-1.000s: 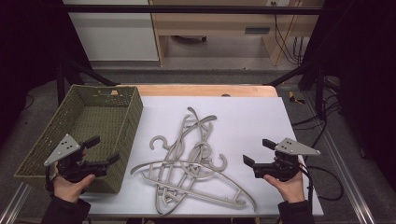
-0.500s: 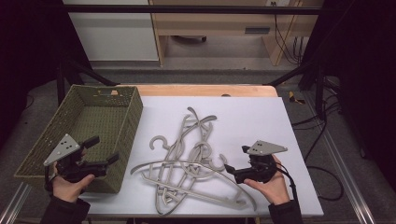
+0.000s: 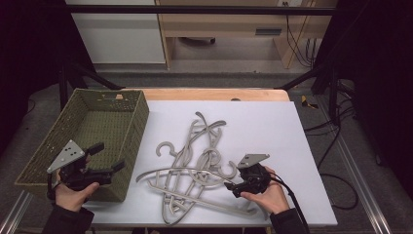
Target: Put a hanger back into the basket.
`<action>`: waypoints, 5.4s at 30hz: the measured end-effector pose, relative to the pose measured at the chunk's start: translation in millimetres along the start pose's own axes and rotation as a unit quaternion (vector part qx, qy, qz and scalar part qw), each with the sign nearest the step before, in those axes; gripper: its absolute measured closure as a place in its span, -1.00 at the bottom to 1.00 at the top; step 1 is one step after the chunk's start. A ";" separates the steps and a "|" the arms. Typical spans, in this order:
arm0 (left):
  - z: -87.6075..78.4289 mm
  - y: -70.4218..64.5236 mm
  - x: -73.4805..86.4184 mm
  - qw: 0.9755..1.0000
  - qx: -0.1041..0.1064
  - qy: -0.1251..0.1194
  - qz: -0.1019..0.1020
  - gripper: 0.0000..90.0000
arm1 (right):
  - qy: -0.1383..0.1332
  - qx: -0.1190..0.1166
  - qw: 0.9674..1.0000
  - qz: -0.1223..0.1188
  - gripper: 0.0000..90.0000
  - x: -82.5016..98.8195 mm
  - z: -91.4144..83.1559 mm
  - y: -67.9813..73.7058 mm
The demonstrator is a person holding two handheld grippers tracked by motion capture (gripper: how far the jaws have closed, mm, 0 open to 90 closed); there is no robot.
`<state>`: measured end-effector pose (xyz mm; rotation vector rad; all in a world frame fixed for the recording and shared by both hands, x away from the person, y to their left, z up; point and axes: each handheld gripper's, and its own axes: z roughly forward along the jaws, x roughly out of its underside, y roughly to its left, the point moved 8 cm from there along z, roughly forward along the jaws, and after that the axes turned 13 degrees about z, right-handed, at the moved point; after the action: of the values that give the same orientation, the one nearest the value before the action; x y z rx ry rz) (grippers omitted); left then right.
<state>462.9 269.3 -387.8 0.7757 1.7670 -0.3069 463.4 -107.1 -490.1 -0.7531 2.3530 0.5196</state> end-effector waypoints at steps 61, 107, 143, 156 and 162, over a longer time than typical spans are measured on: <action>3.4 -6.6 0.3 1.000 0.008 0.009 0.014 -0.86 | 0.076 -0.021 0.997 -0.007 0.83 12.8 14.7 -2.1; 52.9 -95.6 -13.3 0.966 0.165 0.129 0.154 -0.68 | 0.036 -0.084 0.988 -0.128 0.82 -21.3 -34.0 25.3; 90.4 -129.1 20.6 0.916 0.221 0.215 0.257 0.71 | 0.041 -0.102 0.982 -0.154 0.82 -15.5 -32.7 34.5; 82.7 -141.4 24.1 0.907 0.226 0.226 0.274 0.81 | 0.042 -0.094 0.984 -0.146 0.74 -14.4 -29.7 28.8; 81.1 -146.3 21.1 0.916 0.226 0.212 0.255 0.82 | 0.026 -0.081 0.987 -0.135 0.67 -17.7 -32.0 24.5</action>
<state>427.1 121.3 -460.1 1.7038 1.8255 -0.2012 446.0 -98.3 -450.7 -1.1526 2.2272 0.5816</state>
